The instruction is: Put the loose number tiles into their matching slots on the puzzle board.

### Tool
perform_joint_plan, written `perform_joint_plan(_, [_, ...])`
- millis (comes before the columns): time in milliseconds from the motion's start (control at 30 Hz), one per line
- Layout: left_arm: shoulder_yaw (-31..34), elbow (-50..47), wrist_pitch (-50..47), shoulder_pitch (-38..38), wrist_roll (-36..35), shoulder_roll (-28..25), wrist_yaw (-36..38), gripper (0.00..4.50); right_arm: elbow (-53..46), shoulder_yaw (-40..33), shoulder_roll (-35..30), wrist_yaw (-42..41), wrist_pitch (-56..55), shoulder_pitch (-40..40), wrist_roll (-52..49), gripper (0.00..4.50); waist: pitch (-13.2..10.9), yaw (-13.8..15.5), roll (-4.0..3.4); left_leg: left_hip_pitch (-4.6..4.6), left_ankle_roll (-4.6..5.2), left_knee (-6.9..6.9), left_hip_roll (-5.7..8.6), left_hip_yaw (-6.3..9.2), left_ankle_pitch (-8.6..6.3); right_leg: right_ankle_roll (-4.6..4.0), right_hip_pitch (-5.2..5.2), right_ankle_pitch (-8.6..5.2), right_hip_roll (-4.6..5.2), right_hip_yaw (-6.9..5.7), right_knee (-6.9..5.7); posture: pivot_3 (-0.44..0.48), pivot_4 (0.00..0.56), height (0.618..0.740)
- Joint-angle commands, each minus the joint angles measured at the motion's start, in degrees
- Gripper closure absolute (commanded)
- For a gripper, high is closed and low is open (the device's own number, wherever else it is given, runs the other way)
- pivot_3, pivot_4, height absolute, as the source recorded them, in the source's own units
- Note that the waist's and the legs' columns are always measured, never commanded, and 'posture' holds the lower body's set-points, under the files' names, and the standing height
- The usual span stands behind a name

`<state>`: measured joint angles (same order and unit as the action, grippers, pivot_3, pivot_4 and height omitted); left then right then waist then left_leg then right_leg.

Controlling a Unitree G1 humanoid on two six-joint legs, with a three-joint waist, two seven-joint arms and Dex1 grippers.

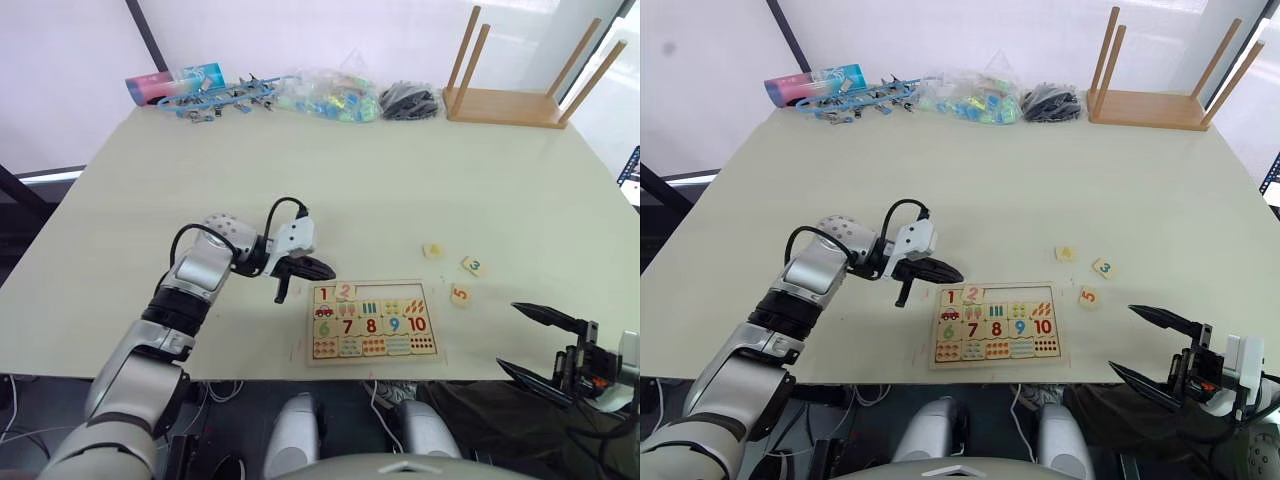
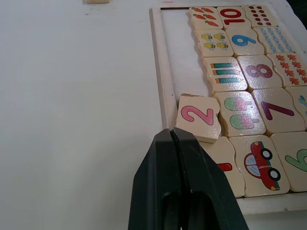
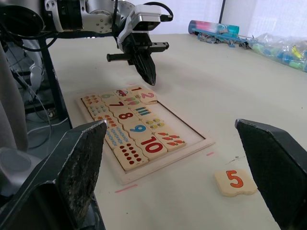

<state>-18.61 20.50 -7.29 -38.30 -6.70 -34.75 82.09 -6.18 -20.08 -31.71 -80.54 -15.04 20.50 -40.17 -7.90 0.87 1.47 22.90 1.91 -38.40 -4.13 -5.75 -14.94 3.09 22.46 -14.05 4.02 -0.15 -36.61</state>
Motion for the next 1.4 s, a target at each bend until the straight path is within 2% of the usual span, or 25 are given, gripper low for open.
perform_joint_plan(33, [0.2,-0.3,1.1,-0.8,0.3,0.2,0.7,4.48,-0.5,-1.2,0.0,0.0,-0.9,0.0,-0.3,0.0,0.0,0.0,0.0,0.0,0.0,0.0,0.0,0.01,0.0,0.0,0.0,0.0,0.0,0.0,0.0,0.0,0.15,0.738])
perform_joint_plan(1400, [-1.1,-4.0,0.3,1.8,0.5,0.3,4.2,4.48,-2.4,-0.9,0.2,1.2,-0.8,1.4,-0.2,0.0,0.0,0.0,0.0,0.0,0.0,0.0,0.0,0.02,0.0,0.0,0.0,0.0,0.0,0.0,0.0,0.0,0.15,0.738])
